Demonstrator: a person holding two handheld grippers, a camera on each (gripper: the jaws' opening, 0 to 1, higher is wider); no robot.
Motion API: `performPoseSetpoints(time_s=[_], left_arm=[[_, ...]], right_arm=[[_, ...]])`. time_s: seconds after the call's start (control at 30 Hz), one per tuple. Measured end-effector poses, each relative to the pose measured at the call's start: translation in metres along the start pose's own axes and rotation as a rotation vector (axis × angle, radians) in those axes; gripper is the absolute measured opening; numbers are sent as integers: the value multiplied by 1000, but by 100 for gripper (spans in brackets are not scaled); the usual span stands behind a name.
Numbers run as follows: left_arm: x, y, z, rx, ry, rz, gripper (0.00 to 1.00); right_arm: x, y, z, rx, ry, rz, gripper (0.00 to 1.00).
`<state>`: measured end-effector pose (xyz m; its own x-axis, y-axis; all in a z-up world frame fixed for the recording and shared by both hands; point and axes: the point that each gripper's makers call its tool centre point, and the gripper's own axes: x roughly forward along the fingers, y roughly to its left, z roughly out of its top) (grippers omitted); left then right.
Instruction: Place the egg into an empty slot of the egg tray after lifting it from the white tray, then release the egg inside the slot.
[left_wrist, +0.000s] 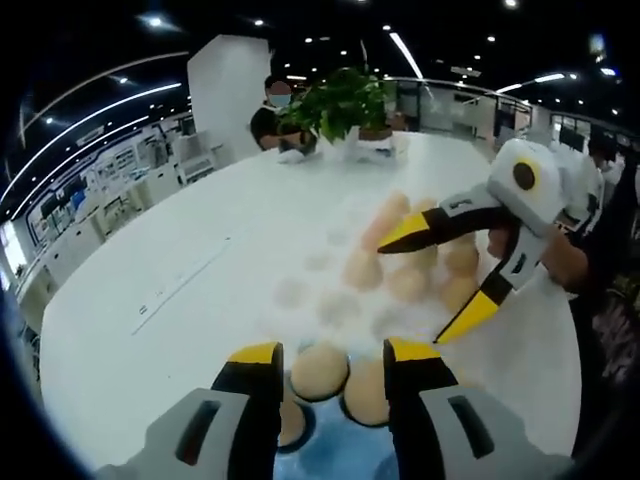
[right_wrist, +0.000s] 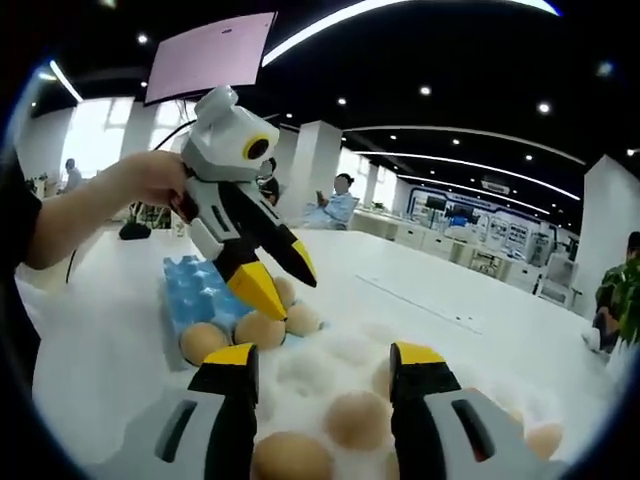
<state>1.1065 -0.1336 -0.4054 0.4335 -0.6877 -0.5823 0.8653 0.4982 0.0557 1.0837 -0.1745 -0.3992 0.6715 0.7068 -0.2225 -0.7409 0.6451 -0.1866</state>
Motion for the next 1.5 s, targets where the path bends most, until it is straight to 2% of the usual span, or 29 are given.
performPoseSetpoints(time_s=[0.63,0.77,0.83,1.03,1.33,1.5], left_arm=[[46,-4,32,44,-1,-65,41],[54,-3,33,60,14,-71,41],[59,-10,33,68,26,-79,41],[72,-16,38,90,35,-100,40],[88,-26,39,127,62,-128,39],[97,-29,37,148,75,-146,36]], right_arm=[[-9,-10,5,30,-28,-29,56],[-8,-10,5,30,-25,-28,56],[-8,-10,6,30,-31,-31,56],[-10,-13,5,39,-33,-37,56],[-9,-23,-4,17,10,-79,59],[-11,-30,-7,45,17,-92,63]])
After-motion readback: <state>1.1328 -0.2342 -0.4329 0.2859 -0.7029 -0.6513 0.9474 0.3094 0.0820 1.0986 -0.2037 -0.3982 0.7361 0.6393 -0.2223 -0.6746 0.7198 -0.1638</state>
